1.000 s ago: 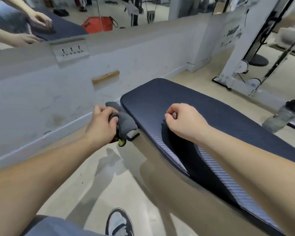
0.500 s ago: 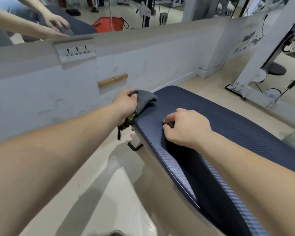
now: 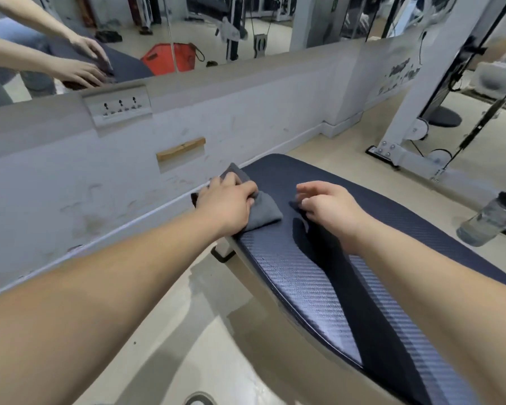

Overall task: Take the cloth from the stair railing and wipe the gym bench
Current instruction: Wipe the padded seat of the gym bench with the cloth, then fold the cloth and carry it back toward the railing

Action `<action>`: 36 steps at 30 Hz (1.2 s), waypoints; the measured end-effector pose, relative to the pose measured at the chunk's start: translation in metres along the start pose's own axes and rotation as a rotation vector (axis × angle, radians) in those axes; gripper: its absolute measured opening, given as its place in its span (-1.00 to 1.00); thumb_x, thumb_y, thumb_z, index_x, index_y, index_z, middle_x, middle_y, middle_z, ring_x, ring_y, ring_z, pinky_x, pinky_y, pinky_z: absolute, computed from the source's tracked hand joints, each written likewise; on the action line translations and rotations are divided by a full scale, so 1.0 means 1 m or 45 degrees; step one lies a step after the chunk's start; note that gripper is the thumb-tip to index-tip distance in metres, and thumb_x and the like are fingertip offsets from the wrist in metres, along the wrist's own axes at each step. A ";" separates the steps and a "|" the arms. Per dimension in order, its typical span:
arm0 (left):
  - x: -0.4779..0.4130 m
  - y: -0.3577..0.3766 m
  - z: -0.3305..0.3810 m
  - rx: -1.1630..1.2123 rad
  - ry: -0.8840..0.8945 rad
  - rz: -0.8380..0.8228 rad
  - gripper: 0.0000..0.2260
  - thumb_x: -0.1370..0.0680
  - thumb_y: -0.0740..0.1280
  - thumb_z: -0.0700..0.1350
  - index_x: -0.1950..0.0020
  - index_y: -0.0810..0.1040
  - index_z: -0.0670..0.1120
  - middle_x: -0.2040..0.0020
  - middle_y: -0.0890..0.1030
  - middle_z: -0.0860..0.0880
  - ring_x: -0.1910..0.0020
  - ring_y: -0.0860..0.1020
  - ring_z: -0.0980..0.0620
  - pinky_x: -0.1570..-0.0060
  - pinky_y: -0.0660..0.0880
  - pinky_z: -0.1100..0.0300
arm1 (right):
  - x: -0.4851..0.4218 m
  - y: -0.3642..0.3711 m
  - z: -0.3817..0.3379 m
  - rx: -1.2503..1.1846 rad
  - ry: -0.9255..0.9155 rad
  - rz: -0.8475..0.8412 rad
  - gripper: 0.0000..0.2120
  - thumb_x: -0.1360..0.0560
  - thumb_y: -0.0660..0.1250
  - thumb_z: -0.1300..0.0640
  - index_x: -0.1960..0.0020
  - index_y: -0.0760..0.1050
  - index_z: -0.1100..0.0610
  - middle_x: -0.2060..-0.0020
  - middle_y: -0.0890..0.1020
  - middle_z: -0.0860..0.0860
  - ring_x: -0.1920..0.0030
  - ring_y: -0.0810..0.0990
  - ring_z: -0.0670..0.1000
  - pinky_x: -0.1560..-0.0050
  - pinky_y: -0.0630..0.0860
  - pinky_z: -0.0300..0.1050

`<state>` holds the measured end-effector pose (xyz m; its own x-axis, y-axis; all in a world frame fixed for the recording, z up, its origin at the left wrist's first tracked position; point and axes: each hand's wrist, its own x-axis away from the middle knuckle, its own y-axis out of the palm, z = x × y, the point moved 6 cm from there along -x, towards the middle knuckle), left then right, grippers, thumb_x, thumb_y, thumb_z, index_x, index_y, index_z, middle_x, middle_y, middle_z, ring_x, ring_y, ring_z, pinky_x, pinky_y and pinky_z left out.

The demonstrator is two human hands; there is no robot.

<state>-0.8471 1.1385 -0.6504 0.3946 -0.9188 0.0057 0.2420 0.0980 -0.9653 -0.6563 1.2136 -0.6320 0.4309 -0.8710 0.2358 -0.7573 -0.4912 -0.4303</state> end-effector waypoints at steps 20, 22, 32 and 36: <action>0.220 0.045 0.208 -0.026 0.307 -0.183 -0.72 -0.70 0.11 0.07 -0.27 0.48 -0.03 -0.14 0.44 -0.12 -0.06 0.45 -0.16 0.13 0.40 0.01 | 0.235 -0.117 0.092 -0.020 0.180 0.376 -0.73 -0.56 0.22 0.21 -0.15 0.63 0.03 0.16 0.68 0.00 0.25 0.58 -0.02 0.24 0.52 -0.16; 0.235 0.043 0.214 0.287 0.304 -0.284 -0.79 -0.67 0.19 0.06 -0.09 0.56 0.00 0.01 0.53 -0.04 0.04 0.50 -0.14 0.10 0.46 0.04 | 0.254 -0.127 0.104 -0.069 0.235 0.375 -0.77 -0.57 0.24 0.18 -0.14 0.61 0.03 0.11 0.66 -0.01 0.18 0.59 0.01 0.21 0.57 -0.09; 0.240 -0.021 0.279 1.280 0.173 -0.446 -0.89 -0.57 0.39 0.07 0.00 0.70 0.12 0.10 0.75 0.10 0.08 0.73 0.08 -0.01 0.67 0.06 | 0.299 -0.169 0.096 -0.829 0.303 0.050 -0.58 -0.53 0.43 -0.19 -0.14 0.70 0.14 0.06 0.75 0.07 0.12 0.71 0.04 0.03 0.66 -0.02; 0.210 -0.012 0.315 1.408 0.222 -0.614 -0.81 -0.63 0.29 0.01 -0.11 0.70 0.12 0.04 0.73 0.13 0.11 0.70 0.12 0.10 0.62 0.15 | 0.274 -0.200 0.106 -1.041 0.250 0.146 -0.63 -0.58 0.43 0.01 -0.30 0.62 0.20 -0.13 0.75 0.19 -0.11 0.75 0.17 -0.07 0.69 0.06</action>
<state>-0.4879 1.0653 -0.5554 -0.0479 -0.9816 0.1851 0.9887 -0.0729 -0.1306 -0.3346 1.0738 -0.5733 0.2939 -0.8640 0.4088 -0.9401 -0.1840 0.2870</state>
